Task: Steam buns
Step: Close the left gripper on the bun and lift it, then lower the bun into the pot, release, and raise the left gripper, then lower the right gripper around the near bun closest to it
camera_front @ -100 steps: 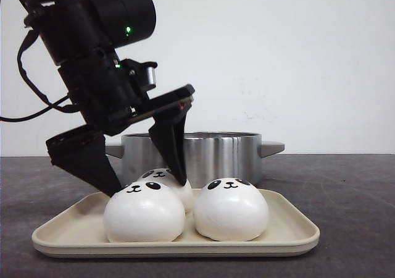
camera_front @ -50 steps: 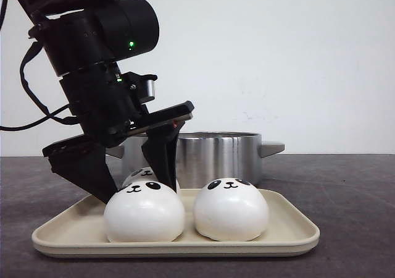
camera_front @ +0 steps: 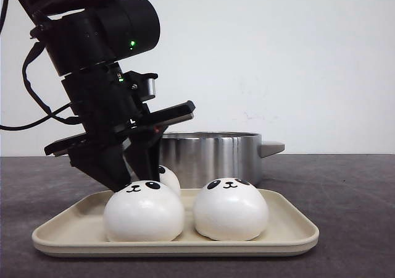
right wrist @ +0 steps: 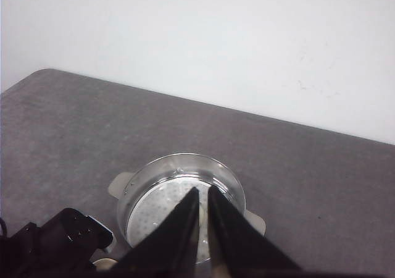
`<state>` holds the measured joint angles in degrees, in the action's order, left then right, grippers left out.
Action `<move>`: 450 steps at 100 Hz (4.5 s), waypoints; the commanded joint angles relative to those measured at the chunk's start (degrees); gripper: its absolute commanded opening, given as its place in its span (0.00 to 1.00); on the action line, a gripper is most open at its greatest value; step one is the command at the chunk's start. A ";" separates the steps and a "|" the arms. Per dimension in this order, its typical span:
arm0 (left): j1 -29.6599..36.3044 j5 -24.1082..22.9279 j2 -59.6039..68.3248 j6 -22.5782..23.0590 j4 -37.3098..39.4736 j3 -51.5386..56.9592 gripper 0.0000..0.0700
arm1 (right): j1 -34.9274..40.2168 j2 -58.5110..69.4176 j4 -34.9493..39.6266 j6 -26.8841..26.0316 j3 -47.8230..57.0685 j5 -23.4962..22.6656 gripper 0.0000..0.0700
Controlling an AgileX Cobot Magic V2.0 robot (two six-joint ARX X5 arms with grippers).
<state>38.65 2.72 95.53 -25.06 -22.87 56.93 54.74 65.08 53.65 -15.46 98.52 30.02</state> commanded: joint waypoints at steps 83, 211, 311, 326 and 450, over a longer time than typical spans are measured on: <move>7.41 -2.58 -20.06 0.13 5.29 0.81 0.01 | 0.63 0.74 -0.70 -0.81 0.90 1.95 0.02; -10.36 -5.42 17.09 8.24 -5.66 31.91 0.18 | 0.63 0.76 1.57 1.11 0.90 1.99 0.02; -9.31 -5.53 -8.92 8.26 -16.13 41.05 0.74 | -2.03 1.16 1.27 -8.85 -19.21 -5.79 0.02; -7.98 -5.53 -17.57 9.05 -18.99 41.05 0.74 | -2.05 1.22 -2.73 -12.46 -29.73 -13.51 0.02; -5.95 -6.03 -40.19 10.60 -35.45 41.05 0.74 | -2.19 28.20 -14.43 -15.58 -37.99 -31.26 0.81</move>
<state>32.32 -3.09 55.16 -14.66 -58.59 96.82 52.07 91.81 39.90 -30.52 59.75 -1.50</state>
